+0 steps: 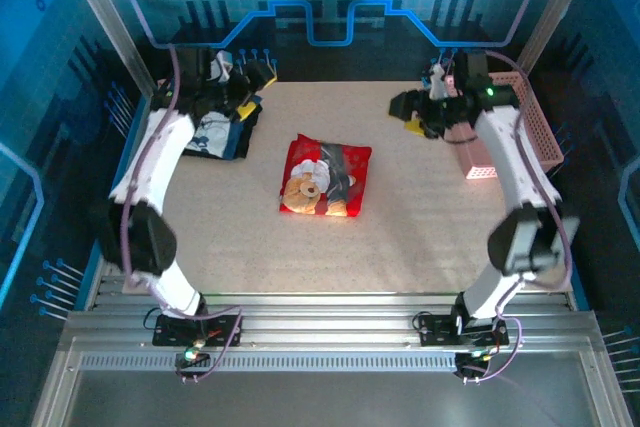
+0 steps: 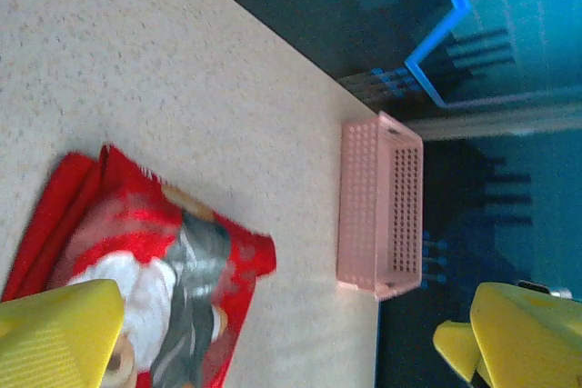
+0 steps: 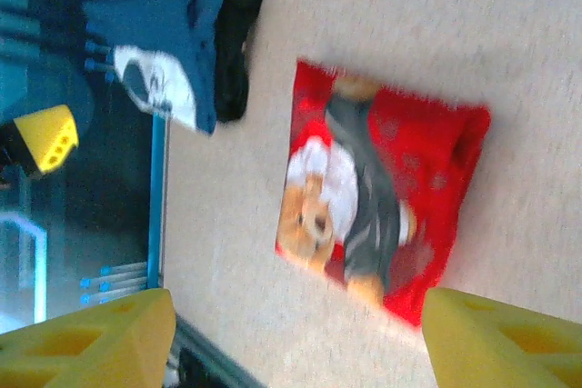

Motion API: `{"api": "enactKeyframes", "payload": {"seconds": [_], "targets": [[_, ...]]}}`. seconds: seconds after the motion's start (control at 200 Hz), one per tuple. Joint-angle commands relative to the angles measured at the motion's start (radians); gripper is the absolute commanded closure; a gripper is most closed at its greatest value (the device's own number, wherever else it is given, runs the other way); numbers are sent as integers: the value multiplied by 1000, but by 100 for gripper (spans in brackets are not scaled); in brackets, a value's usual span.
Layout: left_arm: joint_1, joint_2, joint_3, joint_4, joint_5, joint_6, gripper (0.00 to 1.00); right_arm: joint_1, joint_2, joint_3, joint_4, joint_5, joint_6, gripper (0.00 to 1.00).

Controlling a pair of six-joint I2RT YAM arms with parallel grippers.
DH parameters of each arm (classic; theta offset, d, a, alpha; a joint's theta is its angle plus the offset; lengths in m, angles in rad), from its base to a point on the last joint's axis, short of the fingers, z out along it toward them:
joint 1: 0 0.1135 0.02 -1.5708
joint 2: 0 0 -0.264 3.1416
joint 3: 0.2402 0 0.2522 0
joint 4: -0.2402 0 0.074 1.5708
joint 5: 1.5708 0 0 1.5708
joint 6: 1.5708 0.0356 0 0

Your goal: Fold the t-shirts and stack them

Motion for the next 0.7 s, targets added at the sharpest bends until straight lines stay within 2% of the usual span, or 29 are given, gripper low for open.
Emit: {"api": "enactKeyframes", "payload": {"seconds": [0.0,0.08,0.14,0.235,0.485,0.695], "targets": [[-11,-76,-240,19,-12,74,1,18,-73,-252,86,-65,16,24],[-24,-136,-368,24,-28,141,1,40,-173,-429,187,-85,17,16],[-40,-148,-421,2,-74,208,1,65,-227,-522,209,-38,-8,11],[-71,-105,-462,1,-141,248,1,92,-285,-629,246,-32,-7,10],[-195,200,-294,-32,-315,315,1,155,-426,-726,311,10,36,6],[-241,407,-146,-67,-436,298,7,167,-462,-720,304,5,59,6]]}}
